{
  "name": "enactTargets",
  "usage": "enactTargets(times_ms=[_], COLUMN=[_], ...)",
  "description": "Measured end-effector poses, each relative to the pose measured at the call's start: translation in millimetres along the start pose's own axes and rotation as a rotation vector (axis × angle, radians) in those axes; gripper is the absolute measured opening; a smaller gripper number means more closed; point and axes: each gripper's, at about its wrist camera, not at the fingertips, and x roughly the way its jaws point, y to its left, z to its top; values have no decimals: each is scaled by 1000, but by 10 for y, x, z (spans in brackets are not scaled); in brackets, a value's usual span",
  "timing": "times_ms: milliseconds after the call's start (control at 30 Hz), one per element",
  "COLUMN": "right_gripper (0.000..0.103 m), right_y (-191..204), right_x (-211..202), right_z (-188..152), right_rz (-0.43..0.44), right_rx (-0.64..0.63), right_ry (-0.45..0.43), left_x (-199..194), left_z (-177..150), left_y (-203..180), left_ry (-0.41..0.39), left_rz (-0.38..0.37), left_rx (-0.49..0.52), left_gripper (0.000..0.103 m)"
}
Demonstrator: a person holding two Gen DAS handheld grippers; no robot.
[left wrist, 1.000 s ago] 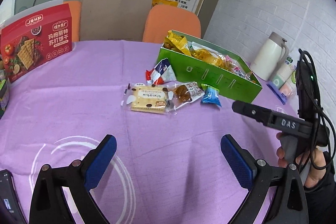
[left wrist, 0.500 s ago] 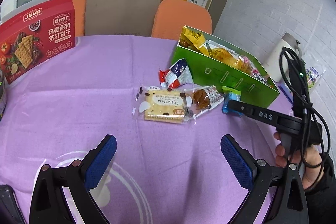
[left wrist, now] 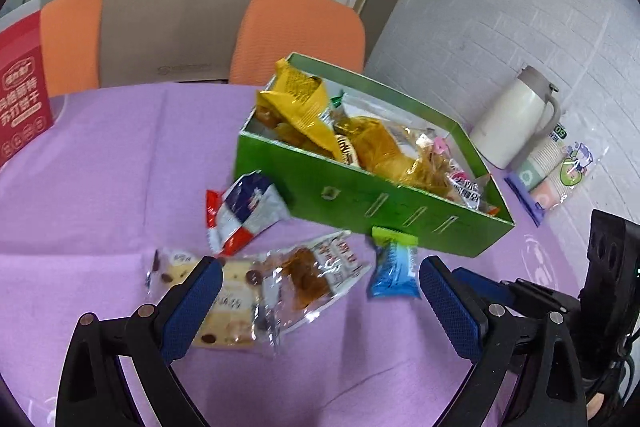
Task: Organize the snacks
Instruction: 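Grasp the blue-green packet with the right tool while the left tool grasps the brown tofu packet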
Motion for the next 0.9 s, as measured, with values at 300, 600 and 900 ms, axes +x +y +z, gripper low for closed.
enactTargets(times_ms=[300,600,900], right_gripper=[48,32,32], right_y=[149,-104,-325], right_x=[416,123,-186], right_z=[130,-52,-134], right_rz=[-13,-3,-14], right_rx=[40,-9,-9], right_ry=[23,38,-2], left_x=[-3,280,492], left_z=[123,104,-33], left_y=[10,-151,-257], left_ry=[-1,81,170], left_rz=[25,-38,-22], left_rx=[22,129,127], left_gripper=[87,86,86])
